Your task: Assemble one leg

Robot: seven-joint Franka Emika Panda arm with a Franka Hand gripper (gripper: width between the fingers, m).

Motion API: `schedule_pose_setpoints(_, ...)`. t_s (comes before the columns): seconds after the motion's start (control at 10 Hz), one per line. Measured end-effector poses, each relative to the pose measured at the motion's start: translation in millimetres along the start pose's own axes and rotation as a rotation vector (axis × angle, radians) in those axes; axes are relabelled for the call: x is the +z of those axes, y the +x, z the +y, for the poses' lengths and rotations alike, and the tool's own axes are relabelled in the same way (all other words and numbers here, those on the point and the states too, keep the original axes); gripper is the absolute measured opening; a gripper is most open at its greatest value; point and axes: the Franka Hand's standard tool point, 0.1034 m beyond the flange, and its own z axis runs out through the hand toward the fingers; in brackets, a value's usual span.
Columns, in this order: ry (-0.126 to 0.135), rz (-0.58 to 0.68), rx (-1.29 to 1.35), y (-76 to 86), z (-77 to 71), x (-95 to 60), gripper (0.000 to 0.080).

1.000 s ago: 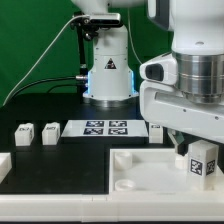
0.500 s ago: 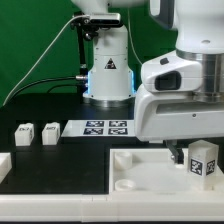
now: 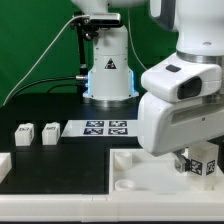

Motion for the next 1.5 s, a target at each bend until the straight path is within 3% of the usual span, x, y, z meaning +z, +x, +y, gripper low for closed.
schedule_pose_setpoints(0.2, 0.000, 0.000, 0.010, -0.1, 0.3, 0.0, 0.0649)
schedule_pose_setpoints(0.4, 0.001, 0.000, 0.014, -0.2, 0.4, 0.0, 0.0377)
schedule_pose_setpoints(0.5, 0.001, 0.000, 0.059, -0.1, 0.5, -0.1, 0.0291)
schedule_pose_setpoints(0.7, 0.001, 0.005, 0.086, 0.3, 0.4, -0.3, 0.0291)
schedule_pose_setpoints(1.5, 0.015, 0.019, 1.259, -1.9, -2.3, 0.2, 0.0292)
